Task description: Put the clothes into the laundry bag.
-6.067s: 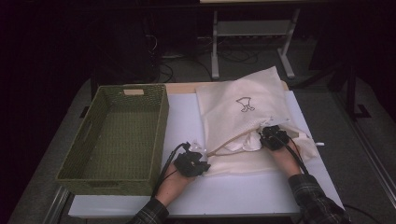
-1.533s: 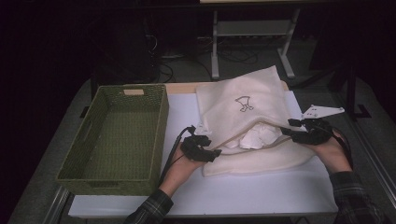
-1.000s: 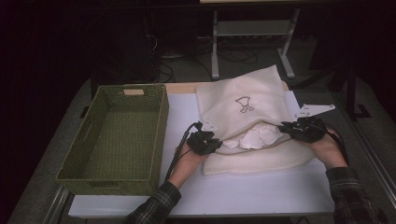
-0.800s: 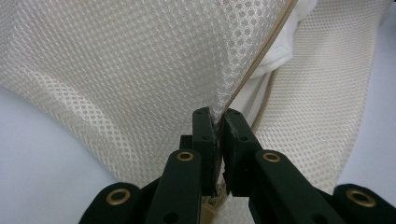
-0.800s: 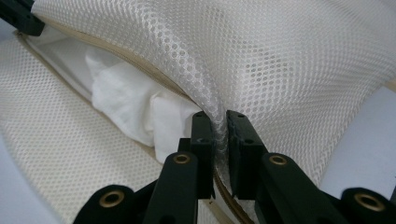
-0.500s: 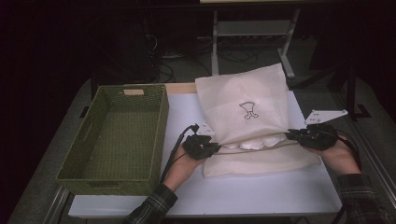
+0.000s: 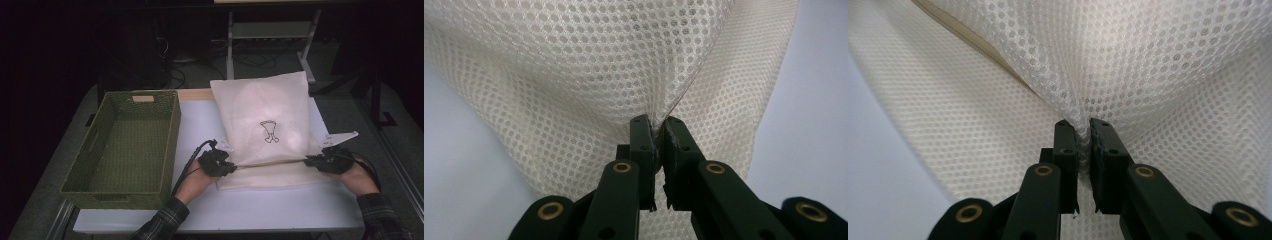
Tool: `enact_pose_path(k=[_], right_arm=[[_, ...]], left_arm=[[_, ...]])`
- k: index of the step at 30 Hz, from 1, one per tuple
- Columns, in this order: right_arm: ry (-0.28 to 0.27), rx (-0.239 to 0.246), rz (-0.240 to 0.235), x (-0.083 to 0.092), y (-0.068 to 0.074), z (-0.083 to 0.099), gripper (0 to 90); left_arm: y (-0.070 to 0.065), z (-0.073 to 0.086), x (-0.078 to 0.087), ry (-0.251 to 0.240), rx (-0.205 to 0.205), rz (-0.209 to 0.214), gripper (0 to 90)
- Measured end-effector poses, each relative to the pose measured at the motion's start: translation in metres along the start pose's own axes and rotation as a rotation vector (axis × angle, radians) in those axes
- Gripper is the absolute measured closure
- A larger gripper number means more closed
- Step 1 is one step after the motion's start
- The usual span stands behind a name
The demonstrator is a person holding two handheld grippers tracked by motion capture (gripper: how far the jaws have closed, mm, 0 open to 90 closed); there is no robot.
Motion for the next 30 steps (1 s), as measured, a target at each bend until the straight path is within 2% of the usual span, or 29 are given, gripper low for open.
enact_pose_path(k=[7, 17, 23, 25, 27, 30], right_arm=[[0.038, -0.005, 0.03, -0.018, -0.009, 0.008, 82.6], [-0.013, 0.005, 0.028, -0.009, -0.002, 0.003, 73.3], [-0.067, 0.004, 0.017, 0.001, 0.004, -0.006, 55.6], [-0.077, 0.006, 0.017, 0.003, 0.004, -0.008, 53.6], [-0.107, 0.001, 0.005, 0.007, 0.007, -0.013, 46.8], [-0.117, 0.004, 0.004, 0.008, 0.009, -0.015, 42.2]], left_arm=[[-0.002, 0.004, -0.012, 0.045, -0.043, -0.033, 82.2], [-0.003, 0.003, -0.009, 0.028, -0.03, -0.003, 74.0], [-0.005, 0.0, -0.005, 0.0, -0.016, 0.023, 59.0], [-0.006, -0.001, -0.003, -0.01, -0.013, 0.029, 56.1], [-0.007, -0.002, -0.002, -0.019, -0.015, 0.031, 49.5], [-0.008, -0.004, 0.002, -0.033, -0.023, 0.029, 45.0]])
Point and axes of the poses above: each handheld gripper's, and its own axes: x roughly backward along the jaws, z roughly out of its underside, y roughly to its left, the point moved 8 cm from there along -x, roughly forward along the jaws, and after that the axes turned 5 degrees about -z, right-handed, at the moved point
